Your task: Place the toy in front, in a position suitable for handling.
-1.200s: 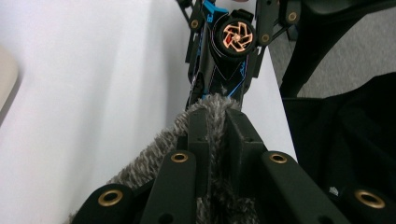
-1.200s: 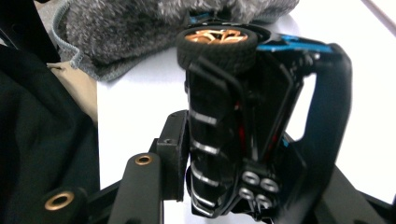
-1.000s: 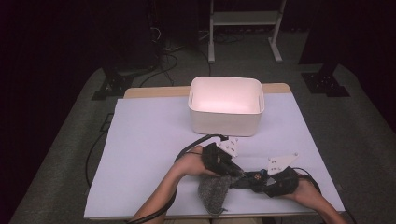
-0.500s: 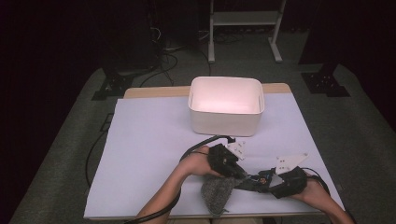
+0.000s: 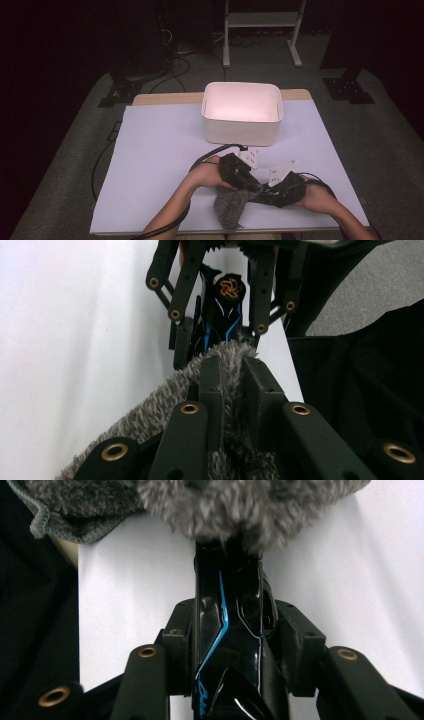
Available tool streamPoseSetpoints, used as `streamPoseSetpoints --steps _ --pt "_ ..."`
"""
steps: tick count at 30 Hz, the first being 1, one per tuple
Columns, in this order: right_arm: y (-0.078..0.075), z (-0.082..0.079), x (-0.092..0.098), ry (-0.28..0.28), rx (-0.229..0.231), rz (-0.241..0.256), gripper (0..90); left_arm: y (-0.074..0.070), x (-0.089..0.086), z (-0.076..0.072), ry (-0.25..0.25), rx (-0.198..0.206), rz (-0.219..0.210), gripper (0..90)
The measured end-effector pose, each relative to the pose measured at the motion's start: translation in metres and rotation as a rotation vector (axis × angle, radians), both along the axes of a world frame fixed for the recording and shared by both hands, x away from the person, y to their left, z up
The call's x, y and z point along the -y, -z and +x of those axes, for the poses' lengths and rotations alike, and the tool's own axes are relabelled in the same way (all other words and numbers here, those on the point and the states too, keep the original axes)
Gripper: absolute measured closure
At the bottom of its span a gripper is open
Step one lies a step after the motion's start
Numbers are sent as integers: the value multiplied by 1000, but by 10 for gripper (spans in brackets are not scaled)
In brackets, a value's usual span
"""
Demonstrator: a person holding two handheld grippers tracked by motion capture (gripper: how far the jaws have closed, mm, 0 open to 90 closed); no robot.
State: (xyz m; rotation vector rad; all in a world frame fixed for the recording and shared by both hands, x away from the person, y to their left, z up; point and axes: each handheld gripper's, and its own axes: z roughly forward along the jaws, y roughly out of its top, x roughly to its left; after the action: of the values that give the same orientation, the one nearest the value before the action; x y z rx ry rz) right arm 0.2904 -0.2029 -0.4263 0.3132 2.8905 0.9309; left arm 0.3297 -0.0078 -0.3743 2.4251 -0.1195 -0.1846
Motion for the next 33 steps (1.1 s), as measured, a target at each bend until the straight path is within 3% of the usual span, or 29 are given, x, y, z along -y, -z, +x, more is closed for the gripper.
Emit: streamPoseSetpoints --steps 5,9,16,20,23,25,26,29,33 --pt "1 -1 -3 -7 15 25 555 -6 -10 -2 -15 12 0 795" --pt "-1 6 -15 -19 17 53 555 -19 -31 0 -43 46 12 795" --pt "-11 26 -66 -87 36 91 555 -36 -72 3 -117 69 18 795" --pt "-6 33 -89 -106 25 101 554 -24 -85 5 -149 66 54 795" --pt "4 32 -94 -101 19 71 549 -11 -86 6 -153 61 71 792" --pt "7 32 -89 -79 -1 115 536 -4 -84 5 -158 55 66 787" --pt "7 32 -87 -76 -12 129 486 -3 -83 5 -159 58 63 784" --pt "4 28 -79 -66 2 134 411 0 -81 5 -162 61 56 780" --pt "-6 22 -66 -41 12 194 404 0 -80 4 -167 68 57 778"
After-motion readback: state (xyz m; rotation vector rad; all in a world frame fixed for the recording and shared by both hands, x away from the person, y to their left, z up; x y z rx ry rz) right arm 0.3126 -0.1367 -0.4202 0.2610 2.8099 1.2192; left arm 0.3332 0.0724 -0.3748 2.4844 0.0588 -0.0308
